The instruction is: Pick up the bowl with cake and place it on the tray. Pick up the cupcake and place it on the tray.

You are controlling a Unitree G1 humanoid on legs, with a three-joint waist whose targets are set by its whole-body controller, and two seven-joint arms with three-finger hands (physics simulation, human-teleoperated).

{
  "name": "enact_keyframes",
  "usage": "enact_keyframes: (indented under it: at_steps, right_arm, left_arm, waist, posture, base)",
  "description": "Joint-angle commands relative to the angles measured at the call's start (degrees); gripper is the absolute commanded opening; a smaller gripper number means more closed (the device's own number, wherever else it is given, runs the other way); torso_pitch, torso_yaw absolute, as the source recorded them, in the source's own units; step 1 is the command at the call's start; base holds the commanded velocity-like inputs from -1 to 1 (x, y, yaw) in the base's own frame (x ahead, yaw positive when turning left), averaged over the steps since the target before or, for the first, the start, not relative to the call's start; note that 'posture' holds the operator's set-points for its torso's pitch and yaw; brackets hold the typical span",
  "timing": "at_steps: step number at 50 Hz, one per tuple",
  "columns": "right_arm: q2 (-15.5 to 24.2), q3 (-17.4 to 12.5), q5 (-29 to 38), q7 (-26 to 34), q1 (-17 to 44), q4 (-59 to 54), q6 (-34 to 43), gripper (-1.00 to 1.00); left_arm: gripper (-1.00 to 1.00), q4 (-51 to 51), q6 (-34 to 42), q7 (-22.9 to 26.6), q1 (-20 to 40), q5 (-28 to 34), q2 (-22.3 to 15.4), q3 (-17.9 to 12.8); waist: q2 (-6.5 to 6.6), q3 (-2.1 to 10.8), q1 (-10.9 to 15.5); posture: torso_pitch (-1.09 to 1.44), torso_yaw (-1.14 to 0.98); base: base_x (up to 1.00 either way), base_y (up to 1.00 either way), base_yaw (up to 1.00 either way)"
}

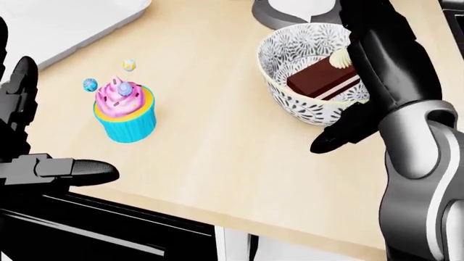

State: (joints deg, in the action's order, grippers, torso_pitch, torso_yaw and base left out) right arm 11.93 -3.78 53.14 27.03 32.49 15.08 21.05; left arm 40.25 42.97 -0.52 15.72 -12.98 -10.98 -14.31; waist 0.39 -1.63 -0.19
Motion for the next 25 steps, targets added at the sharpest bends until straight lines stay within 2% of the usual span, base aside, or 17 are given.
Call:
enact_keyframes:
  at_steps: [1,4,6,10,11,12,19,20,21,23,25]
  right_arm:
    - [0.51,-0.45,0.19,-1.48,1.46,1.2,-1.36,1.0]
    - [0.6,-0.55,0.09,-1.98,1.13,0.35,-1.84,0.98]
    - [0.64,-0.62,-0.09,-2.44,0.96,-0.53,-2.19,0.81]
    - [0.75,-0.59,-0.09,-2.86,0.97,-1.54,-2.47,0.72]
    - [0.75,-0.62,-0.24,-3.22,0.98,-2.16,-2.7,0.54]
    - [0.78,-0.6,-0.21,-3.43,1.0,-2.52,-2.79,0.45]
    - [1.0,-0.63,-0.38,-4.36,0.63,-4.31,-3.49,0.39]
    - [0.95,-0.58,-0.38,-4.5,0.36,-4.46,-3.68,0.27]
    - [0.83,-0.46,-0.17,-4.14,0.12,-3.98,-3.45,0.03]
    - [0.81,-0.45,-0.23,-4.49,-0.22,-4.58,-4.0,-0.25]
    - [0.82,-0.49,-0.11,-4.38,-0.38,-4.71,-4.12,-0.34]
  left_arm:
    - [1.0,2.24,-1.17,-0.1,1.49,-0.04,-0.56,-0.35]
    - [1.0,2.37,-0.75,-0.16,1.84,-0.12,-0.7,-0.46]
    - [1.0,2.12,-0.92,-0.12,1.89,-0.06,-0.7,-0.4]
    - [1.0,2.57,-0.47,-0.2,1.9,-0.06,-0.66,-0.32]
    - [1.0,2.46,-0.61,-0.17,1.85,-0.02,-0.64,-0.33]
    - [1.0,2.41,-0.72,-0.15,1.78,-0.05,-0.57,-0.35]
    - [1.0,2.8,-0.77,0.0,1.35,-0.24,-0.53,-0.69]
    - [1.0,2.82,-0.82,-0.01,1.26,-0.25,-0.53,-0.69]
    - [1.0,2.9,-0.88,0.01,1.12,-0.23,-0.53,-0.69]
    - [1.0,2.67,-1.17,0.09,1.08,-0.34,-0.54,-0.86]
    - [1.0,2.66,-0.8,0.03,1.17,-1.39,-0.21,-1.24]
  waist:
    - [0.05,1.29,-0.01]
    - [0.02,1.28,-0.03]
    - [0.01,1.25,-0.02]
    - [0.04,1.3,-0.02]
    - [0.04,1.3,-0.03]
    - [0.05,1.28,-0.03]
    - [-0.01,1.34,-0.01]
    - [-0.04,1.33,0.0]
    - [-0.05,1.34,0.02]
    - [-0.1,1.38,0.09]
    - [-0.16,1.39,0.11]
  posture:
    - [0.0,0.0]
    - [0.0,0.0]
    - [0.0,0.0]
    - [0.0,0.0]
    - [0.0,0.0]
    - [0.0,0.0]
    - [0.0,0.0]
    - [0.0,0.0]
    - [0.0,0.0]
    - [0.0,0.0]
    - [0.0,0.0]
  base:
    - [0.0,0.0,0.0]
    - [0.0,0.0,0.0]
    - [0.0,0.0,0.0]
    - [0.0,0.0,0.0]
    - [0.0,0.0,0.0]
    - [0.0,0.0,0.0]
    - [0.0,0.0,0.0]
    - [0.0,0.0,0.0]
    - [0.0,0.0,0.0]
    - [0.0,0.0,0.0]
    - [0.0,0.0,0.0]
